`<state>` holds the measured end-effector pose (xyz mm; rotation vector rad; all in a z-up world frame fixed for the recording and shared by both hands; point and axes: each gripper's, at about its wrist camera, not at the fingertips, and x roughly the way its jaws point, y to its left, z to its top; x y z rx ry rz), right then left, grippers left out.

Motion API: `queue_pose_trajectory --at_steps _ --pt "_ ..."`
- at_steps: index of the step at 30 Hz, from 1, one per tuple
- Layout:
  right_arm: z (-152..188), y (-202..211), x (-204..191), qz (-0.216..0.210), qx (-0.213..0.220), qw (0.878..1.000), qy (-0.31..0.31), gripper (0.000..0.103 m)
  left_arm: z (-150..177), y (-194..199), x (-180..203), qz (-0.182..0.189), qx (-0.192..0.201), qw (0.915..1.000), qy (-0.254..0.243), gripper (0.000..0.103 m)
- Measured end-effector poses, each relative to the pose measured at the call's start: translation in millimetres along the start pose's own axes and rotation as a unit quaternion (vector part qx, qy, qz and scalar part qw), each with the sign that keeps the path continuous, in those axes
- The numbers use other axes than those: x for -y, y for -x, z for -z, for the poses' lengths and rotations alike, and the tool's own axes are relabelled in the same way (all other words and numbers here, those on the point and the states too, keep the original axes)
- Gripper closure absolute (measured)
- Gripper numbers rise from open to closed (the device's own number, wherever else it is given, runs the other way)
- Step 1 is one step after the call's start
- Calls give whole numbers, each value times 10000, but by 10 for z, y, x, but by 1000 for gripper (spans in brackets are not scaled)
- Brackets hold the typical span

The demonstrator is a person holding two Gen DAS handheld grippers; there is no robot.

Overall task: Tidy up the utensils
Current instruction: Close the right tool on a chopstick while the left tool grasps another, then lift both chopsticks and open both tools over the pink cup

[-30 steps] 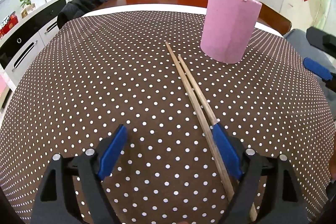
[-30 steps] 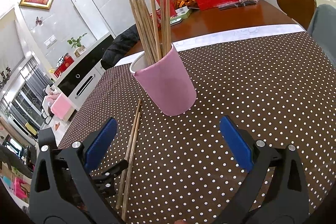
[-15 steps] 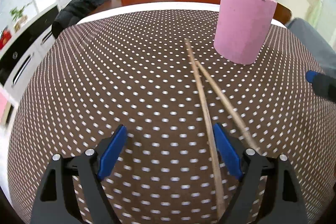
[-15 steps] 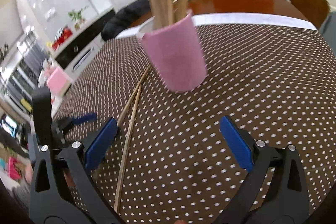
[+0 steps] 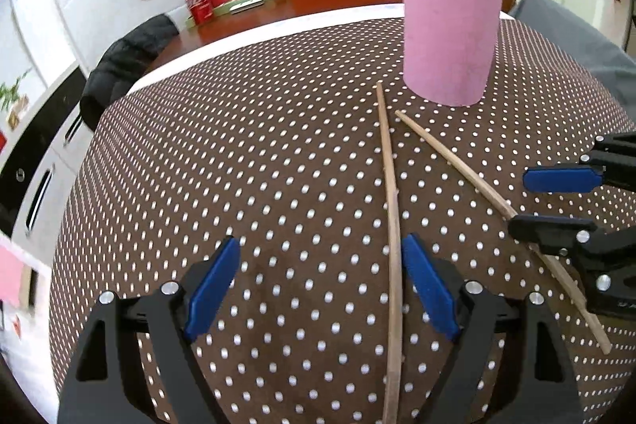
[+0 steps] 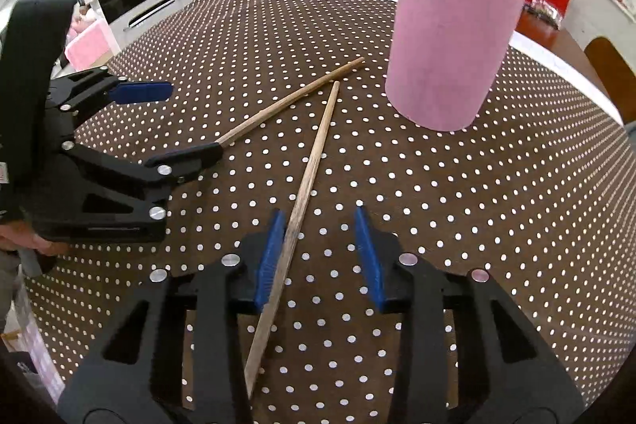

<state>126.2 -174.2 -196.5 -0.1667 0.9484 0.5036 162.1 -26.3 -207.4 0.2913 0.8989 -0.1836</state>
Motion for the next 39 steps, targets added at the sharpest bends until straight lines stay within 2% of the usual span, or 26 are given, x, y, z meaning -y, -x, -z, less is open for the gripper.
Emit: queue_pose_trajectory --at_steps 3,8,12,14,15,17,18,19,21,24,33,39 --pt "-32 -6 53 -88 84 9998 -145 66 -119 -58 55 -12 -37 9997 -239 20" --pt "-100 -44 -9 -77 138 9998 -126 66 -260 -140 84 103 -153 9993 -340 21" --pt "-129 -92 -37 21 237 9995 -209 66 -333 -190 47 650 -269 9974 -178 51" --pt "-137 -131 -105 182 268 9994 -114 65 -325 -187 51 806 -253 9963 -129 61" --pt "-149 -143 -141 282 265 9992 -29 66 -330 -190 63 860 -244 9959 -123 70" --pt "-161 -167 -212 413 252 9988 125 74 -293 -157 124 874 -215 9958 -188 85" --pt "-163 -168 -243 387 255 9988 176 80 -262 -130 168 848 -210 9959 -250 96" --pt "-165 -169 -268 395 252 9987 223 88 -236 -112 194 788 -192 9963 -277 96" --pt "-165 -189 -292 452 264 9983 253 93 -206 -103 177 781 -168 9966 -195 97" --pt "-182 -205 -270 404 284 9986 195 96 -163 -91 87 842 -151 9963 57 97" --pt "-116 -102 -165 197 393 9990 -10 97 -66 -58 -96 794 -103 9957 464 97" --pt "-101 65 -30 -100 662 9975 -242 97 -39 35 -206 781 72 9939 774 97"
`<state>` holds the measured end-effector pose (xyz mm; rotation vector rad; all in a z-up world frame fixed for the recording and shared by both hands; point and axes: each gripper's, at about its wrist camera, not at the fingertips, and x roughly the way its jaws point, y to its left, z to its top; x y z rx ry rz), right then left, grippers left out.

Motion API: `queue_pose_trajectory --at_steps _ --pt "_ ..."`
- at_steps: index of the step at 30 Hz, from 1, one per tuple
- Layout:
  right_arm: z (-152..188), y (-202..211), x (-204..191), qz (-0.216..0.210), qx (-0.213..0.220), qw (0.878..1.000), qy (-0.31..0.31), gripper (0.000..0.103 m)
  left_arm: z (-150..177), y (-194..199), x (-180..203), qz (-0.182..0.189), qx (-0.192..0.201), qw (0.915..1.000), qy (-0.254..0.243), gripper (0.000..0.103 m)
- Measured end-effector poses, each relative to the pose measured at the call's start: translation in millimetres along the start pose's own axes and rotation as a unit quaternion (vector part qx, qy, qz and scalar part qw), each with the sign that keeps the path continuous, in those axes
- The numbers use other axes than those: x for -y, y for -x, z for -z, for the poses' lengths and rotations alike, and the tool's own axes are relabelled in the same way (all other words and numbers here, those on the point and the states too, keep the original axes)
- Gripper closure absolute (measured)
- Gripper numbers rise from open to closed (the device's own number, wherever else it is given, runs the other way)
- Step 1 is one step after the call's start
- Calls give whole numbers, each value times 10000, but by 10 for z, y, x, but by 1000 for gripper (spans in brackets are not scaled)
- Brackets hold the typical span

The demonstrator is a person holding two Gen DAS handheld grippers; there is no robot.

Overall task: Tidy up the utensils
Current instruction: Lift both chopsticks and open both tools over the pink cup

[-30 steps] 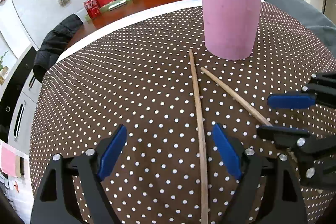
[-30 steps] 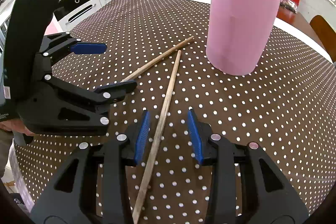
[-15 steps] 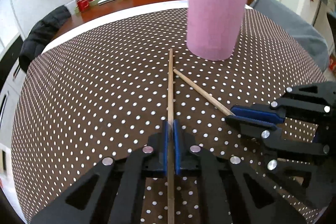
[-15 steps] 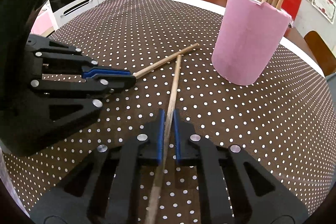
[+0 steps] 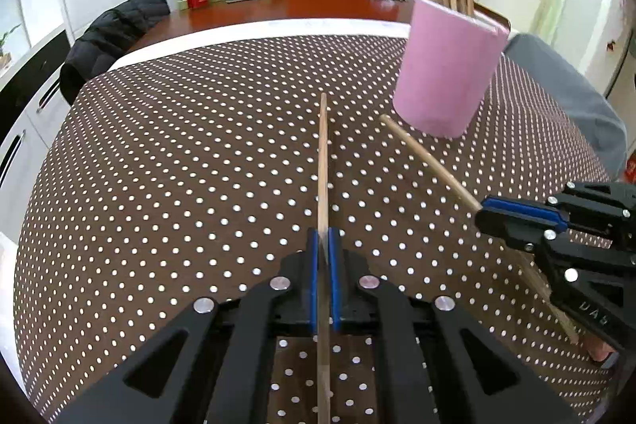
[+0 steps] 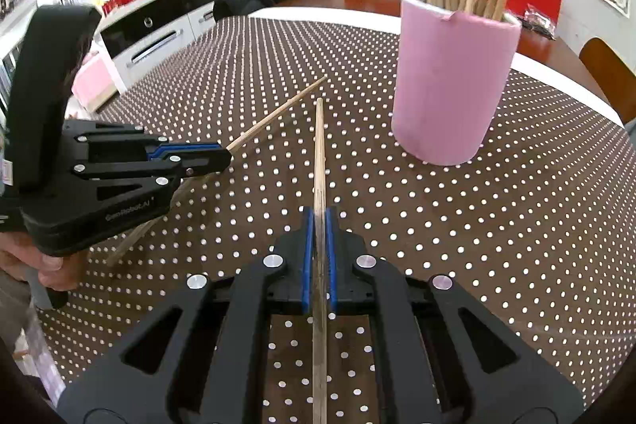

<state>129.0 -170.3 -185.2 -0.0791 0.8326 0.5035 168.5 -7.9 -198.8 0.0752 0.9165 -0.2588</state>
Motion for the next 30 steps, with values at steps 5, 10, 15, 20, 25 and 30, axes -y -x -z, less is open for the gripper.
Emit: queue_pose_trajectory --at_steps 5,10,15,20,25,30 --pt "-17 182 74 -266 367 9988 -166 97 -26 142 -21 -36 255 9996 131 97" --pt "-61 414 150 -486 914 9942 -300 97 -55 337 -6 -27 592 9980 207 97" --pt "-119 638 284 -694 1462 9853 -551 97 -176 538 42 4 977 9949 240 97" --pt "-152 884 406 -708 1911 9765 -700 97 -227 742 108 35 1300 9913 223 97" --pt "-264 1087 509 -681 2214 9699 -749 97 -330 914 166 74 1612 9867 196 97" --pt "-383 1302 579 -650 2550 9616 -777 97 -456 1032 221 146 1845 9826 168 98"
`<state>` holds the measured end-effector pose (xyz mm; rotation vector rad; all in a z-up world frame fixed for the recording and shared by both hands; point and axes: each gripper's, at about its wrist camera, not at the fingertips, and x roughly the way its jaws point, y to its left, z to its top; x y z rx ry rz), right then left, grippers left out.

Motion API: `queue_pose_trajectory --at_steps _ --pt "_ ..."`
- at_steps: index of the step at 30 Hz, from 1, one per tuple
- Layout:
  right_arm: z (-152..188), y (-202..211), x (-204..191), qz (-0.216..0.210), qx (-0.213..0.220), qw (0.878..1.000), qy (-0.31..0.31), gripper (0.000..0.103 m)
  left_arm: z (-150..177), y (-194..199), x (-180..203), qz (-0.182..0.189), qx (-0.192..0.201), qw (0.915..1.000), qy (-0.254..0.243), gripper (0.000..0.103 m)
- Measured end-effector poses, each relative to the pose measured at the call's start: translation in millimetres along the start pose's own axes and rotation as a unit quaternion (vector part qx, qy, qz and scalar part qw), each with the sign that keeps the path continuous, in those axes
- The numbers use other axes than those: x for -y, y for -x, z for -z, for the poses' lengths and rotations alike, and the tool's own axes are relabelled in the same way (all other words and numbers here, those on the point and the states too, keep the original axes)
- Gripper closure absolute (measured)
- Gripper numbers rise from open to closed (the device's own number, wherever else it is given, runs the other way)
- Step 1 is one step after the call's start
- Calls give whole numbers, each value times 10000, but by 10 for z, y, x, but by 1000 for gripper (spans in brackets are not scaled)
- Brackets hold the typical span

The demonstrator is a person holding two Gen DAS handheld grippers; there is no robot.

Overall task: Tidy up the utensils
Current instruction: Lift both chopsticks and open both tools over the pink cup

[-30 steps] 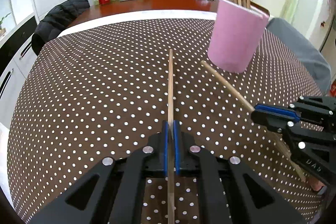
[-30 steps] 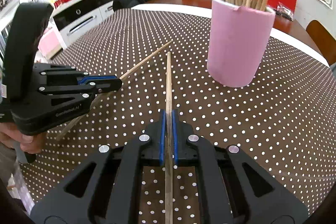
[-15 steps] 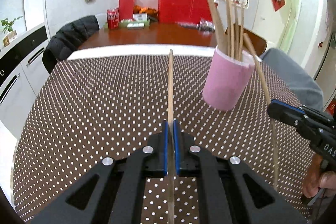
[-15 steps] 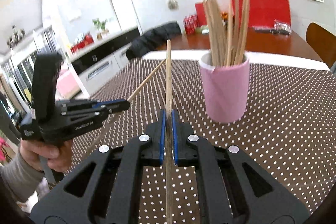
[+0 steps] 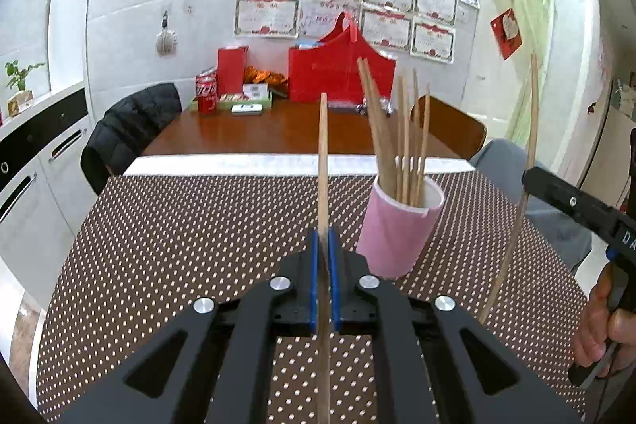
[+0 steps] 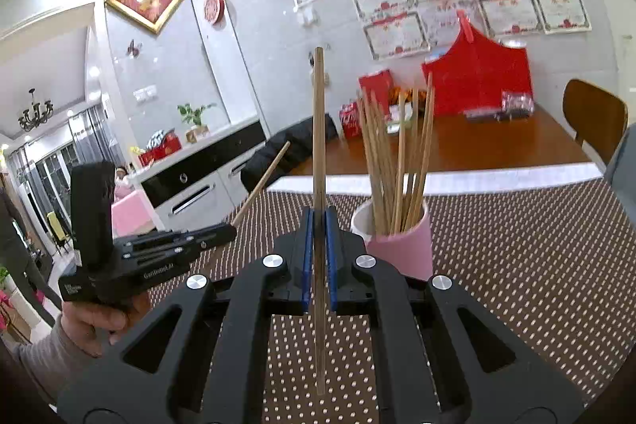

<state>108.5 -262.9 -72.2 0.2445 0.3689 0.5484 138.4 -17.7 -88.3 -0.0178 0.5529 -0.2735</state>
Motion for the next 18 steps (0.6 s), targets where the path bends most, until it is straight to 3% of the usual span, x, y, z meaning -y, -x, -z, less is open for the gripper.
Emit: queue_pose_trajectory --at_steps 12,18 --pt "-755 237 101 138 874 9961 -37 97 -611 25 122 507 911 9945 -34 98" --pt "-1132 203 165 103 1206 9926 46 97 -958 2 191 1035 1585 9817 187 98"
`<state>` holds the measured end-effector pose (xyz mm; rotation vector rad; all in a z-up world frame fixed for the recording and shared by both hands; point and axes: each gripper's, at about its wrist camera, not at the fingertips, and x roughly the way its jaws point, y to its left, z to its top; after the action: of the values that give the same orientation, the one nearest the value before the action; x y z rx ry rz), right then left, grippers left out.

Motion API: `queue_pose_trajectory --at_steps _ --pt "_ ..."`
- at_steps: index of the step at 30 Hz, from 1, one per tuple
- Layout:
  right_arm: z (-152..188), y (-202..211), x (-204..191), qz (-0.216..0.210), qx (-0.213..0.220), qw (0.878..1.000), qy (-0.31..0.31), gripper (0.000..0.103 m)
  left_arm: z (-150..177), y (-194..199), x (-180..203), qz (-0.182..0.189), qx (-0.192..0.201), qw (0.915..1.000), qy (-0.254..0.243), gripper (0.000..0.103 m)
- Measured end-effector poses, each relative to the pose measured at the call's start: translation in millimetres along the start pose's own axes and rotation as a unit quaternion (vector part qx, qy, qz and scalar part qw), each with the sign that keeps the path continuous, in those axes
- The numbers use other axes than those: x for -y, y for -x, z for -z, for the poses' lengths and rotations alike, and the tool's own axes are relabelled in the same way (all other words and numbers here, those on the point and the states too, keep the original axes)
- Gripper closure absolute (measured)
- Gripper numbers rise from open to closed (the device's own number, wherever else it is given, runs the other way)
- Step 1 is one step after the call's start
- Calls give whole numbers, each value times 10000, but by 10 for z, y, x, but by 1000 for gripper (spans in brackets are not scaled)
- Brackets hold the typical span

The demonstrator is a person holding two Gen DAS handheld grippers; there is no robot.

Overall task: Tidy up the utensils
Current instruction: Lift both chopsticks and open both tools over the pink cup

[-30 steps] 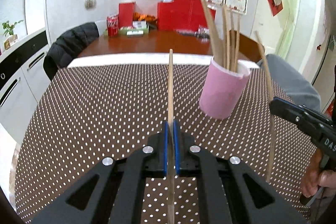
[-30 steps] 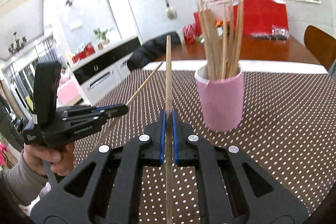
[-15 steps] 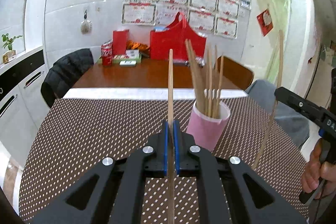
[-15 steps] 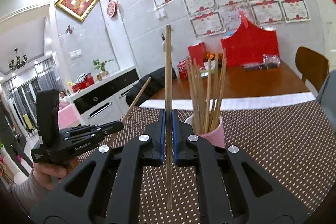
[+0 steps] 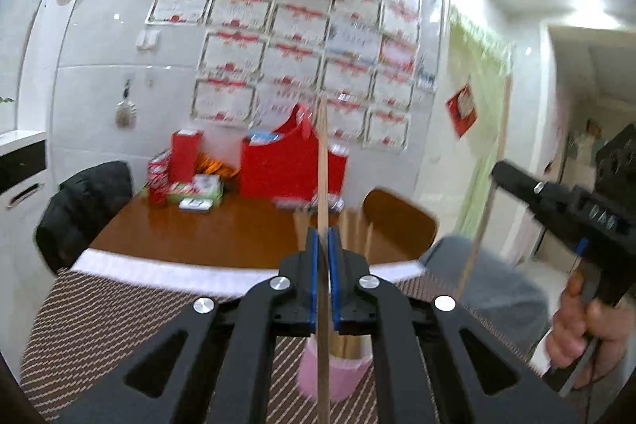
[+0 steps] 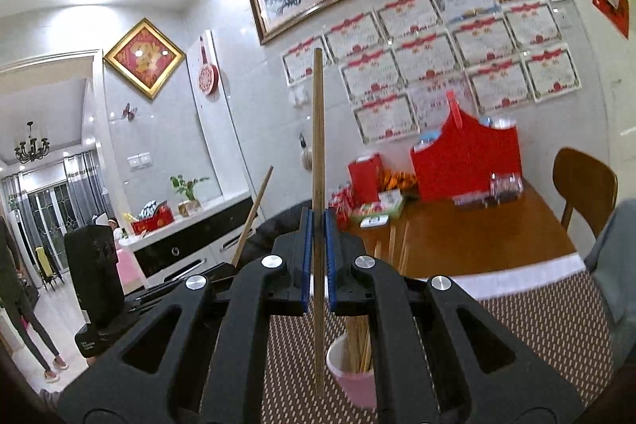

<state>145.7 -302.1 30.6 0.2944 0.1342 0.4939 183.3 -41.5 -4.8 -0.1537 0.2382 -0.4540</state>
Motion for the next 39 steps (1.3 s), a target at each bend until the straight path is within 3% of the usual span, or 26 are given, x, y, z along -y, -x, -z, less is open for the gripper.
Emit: queue_pose_trajectory --at_steps 9,16,25,39 --pt "-131 -259 121 -7 272 9996 26 97 -170 -359 72 355 795 9953 420 98" --pt "34 -450 222 80 174 9997 174 97 -35 -600 88 86 1197 9918 431 98" --pt "202 -722 249 158 -251 9989 356 97 281 -958 74 -36 1058 9930 531 98" --pt "412 -958 345 231 -868 9956 274 96 569 -1246 -5 -161 525 9974 462 97"
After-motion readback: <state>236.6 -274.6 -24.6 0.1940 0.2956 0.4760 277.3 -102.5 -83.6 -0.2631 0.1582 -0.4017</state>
